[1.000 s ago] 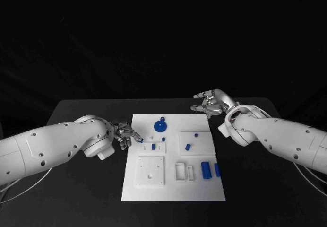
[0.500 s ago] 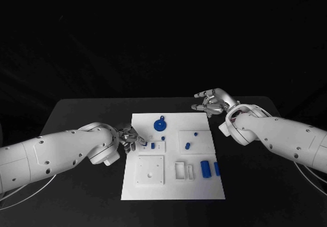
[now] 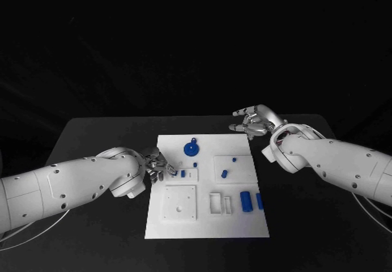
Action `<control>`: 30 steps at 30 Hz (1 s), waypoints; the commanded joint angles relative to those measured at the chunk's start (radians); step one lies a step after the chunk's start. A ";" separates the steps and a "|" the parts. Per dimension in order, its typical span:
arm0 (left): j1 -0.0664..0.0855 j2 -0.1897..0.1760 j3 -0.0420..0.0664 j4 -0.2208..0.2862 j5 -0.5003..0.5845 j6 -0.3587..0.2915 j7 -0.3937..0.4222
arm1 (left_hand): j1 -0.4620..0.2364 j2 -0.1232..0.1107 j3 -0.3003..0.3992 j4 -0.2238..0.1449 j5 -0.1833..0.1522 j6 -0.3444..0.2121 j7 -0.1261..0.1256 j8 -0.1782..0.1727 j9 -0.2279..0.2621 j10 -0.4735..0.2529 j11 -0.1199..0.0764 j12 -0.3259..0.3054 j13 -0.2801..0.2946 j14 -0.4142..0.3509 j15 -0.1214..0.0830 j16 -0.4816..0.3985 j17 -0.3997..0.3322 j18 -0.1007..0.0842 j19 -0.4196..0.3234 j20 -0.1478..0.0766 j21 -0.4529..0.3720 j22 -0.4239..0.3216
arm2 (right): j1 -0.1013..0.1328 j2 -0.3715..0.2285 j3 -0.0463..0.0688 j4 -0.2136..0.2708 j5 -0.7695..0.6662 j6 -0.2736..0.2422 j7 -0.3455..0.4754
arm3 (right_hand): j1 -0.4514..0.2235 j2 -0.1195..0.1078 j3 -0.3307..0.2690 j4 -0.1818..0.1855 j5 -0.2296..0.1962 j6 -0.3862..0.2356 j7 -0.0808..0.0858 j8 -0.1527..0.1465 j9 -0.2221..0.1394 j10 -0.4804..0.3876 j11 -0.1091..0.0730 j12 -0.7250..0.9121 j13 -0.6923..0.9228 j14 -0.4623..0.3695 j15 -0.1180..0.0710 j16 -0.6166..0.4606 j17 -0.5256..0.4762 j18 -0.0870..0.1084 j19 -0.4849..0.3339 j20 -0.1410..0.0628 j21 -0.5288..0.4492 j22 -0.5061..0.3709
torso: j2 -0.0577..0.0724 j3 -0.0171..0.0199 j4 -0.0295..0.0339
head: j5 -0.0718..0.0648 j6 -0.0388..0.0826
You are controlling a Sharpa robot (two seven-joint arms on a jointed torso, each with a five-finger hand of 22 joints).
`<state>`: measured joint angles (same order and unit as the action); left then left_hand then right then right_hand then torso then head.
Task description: Assemble the parts on the task board
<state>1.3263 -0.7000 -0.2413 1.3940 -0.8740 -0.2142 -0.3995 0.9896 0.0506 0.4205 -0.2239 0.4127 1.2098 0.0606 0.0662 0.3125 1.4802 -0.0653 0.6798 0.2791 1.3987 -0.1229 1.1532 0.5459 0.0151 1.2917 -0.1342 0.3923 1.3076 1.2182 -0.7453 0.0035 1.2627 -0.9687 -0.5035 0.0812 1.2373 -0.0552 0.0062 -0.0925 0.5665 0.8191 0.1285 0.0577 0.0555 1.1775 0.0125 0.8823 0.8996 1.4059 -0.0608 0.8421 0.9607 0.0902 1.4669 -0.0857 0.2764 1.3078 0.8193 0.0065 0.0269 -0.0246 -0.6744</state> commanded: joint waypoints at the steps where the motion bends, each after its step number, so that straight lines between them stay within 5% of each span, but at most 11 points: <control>1: -0.001 0.003 0.000 -0.003 -0.030 0.023 -0.024 | -0.006 0.013 0.007 -0.004 0.004 0.234 -0.093 0.003 0.004 0.035 -0.022 0.006 0.003 0.004 0.000 0.009 0.003 -0.001 0.000 -0.002 0.006 0.019 | 0.000 -0.001 0.000 0.002 -0.001 0.011 0.010 | -0.011 0.002 0.006 0.000 0.006 0.004 -0.001 -0.002 0.000 0.001 -0.006 0.001 0.001 0.002 -0.003 0.001 0.001 0.010 0.034 0.004 0.004 0.034 | 0.000 -0.0003 0.0002 | 0.000 -0.001; 13: -0.002 0.004 0.000 -0.016 -0.048 0.072 -0.053 | -0.060 0.038 0.024 -0.041 0.019 0.243 -0.097 0.003 0.022 0.035 -0.024 0.022 0.016 0.003 0.000 0.029 0.019 0.000 -0.007 -0.001 0.024 0.019 | 0.000 -0.002 0.000 0.004 -0.001 0.011 0.009 | -0.012 0.002 0.008 0.000 0.008 0.003 -0.001 -0.003 0.000 0.001 -0.006 0.001 0.001 0.002 -0.003 0.002 0.002 0.010 0.034 0.004 0.005 0.034 | 0.000 -0.0018 0.0005 | 0.002 -0.005; 30: -0.003 0.010 0.000 -0.022 -0.052 0.088 -0.060 | -0.066 0.044 0.026 -0.045 0.019 0.244 -0.097 0.003 0.024 0.034 -0.024 0.026 0.019 0.004 0.000 0.033 0.024 0.000 -0.009 -0.001 0.027 0.019 | 0.000 -0.002 0.000 0.004 -0.001 0.011 0.010 | -0.012 0.002 0.008 0.000 0.008 0.003 -0.001 -0.003 0.000 0.001 -0.006 0.001 0.001 0.002 -0.003 0.002 0.002 0.010 0.034 0.004 0.005 0.034 | 0.000 -0.0004 -0.0002 | 0.001 -0.006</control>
<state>1.3276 -0.6933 -0.2379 1.3715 -0.9198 -0.1523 -0.4471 0.9224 0.0872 0.4472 -0.2649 0.4290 1.2098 0.0606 0.0698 0.3388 1.4816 -0.0639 0.6993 0.2970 1.4003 -0.1206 1.1803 0.5709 0.0151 1.2917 -0.1341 0.4158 1.3073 1.2182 -0.7477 0.0035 1.2648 -0.9683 -0.5034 0.0812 1.2334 -0.0513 0.0061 -0.0925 0.5704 0.8191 0.1285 0.0577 0.0555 1.1775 0.0125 0.8823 0.8994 1.4059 -0.0608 0.8421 0.9607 0.0902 1.4669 -0.0857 0.2764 1.3075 0.8194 0.0059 0.0273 -0.0229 -0.6805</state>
